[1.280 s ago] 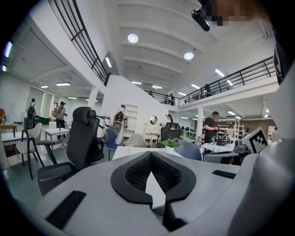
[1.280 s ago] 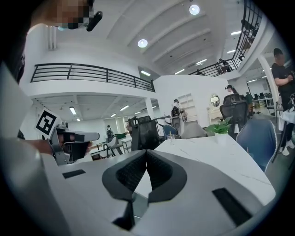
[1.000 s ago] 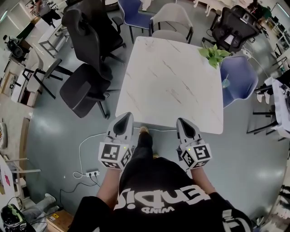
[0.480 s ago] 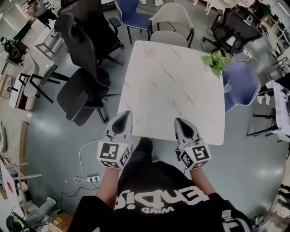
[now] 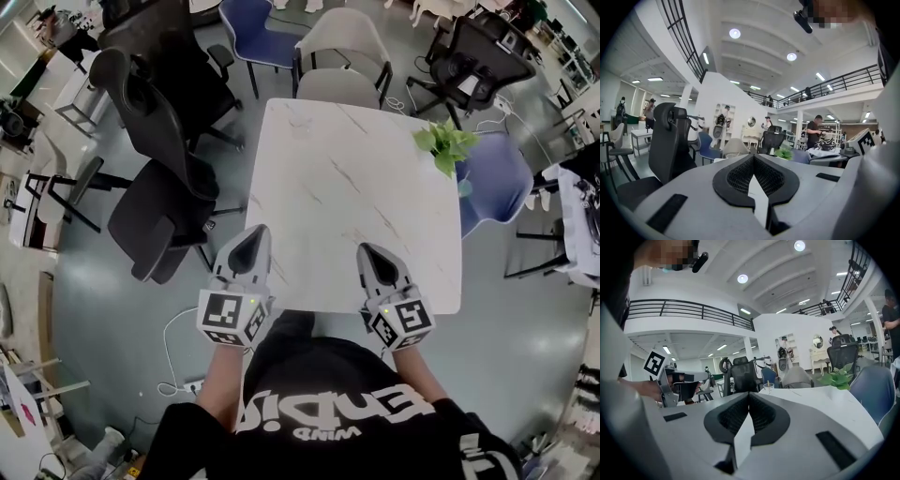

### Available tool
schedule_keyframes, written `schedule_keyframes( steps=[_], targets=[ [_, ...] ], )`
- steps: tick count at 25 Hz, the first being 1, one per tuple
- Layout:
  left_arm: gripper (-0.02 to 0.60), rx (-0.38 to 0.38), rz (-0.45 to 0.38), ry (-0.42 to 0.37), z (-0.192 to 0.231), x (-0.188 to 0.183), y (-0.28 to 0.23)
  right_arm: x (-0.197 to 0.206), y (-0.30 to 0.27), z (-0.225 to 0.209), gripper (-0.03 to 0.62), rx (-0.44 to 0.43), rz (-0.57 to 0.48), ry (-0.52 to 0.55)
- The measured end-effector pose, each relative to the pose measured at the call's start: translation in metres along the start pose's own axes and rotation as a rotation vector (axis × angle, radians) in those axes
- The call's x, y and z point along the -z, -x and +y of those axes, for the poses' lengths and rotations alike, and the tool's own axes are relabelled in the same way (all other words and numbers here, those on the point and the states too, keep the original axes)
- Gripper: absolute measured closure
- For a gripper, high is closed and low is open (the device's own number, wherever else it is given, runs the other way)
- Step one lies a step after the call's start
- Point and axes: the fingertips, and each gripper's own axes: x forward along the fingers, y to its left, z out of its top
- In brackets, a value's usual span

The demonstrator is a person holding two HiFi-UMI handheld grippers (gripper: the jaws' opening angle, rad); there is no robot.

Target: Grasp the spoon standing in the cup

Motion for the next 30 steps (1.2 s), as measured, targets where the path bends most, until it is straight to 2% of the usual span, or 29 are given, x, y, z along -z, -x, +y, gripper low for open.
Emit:
schedule_keyframes(
  steps=[7, 14, 18, 24, 30],
  targets=[
    [0.568, 0.056, -0.002, -0.004, 0.021, -0.016, -0.033, -0.020, -0.030, -0.010, 0.582, 0.048, -0.014, 0.003],
    [0.568, 0.088, -0.012, -0.014, 0.021, -0.029, -0.050, -0.033, -0.047, -0.026, 0.582, 0.059, -0.022, -0.008],
    [0.568, 0.062, -0.008, -0.037, 0.024, -0.031, -0.055, -0.038, -0.058, -0.031, 0.582, 0.029, -0.023, -0.009],
    [0.564, 0.011, -0.002, -0.024, 0.026, -0.030, -0.061, -0.042, -0.066, -0.041, 0.582, -0.003, -0.023, -0.012],
    [0.444, -0.011, -0.008, -0.007, 0.025, -0.027, -0.074, -0.041, -0.068, -0.053, 0.582, -0.009, -0.026, -0.010]
  ],
)
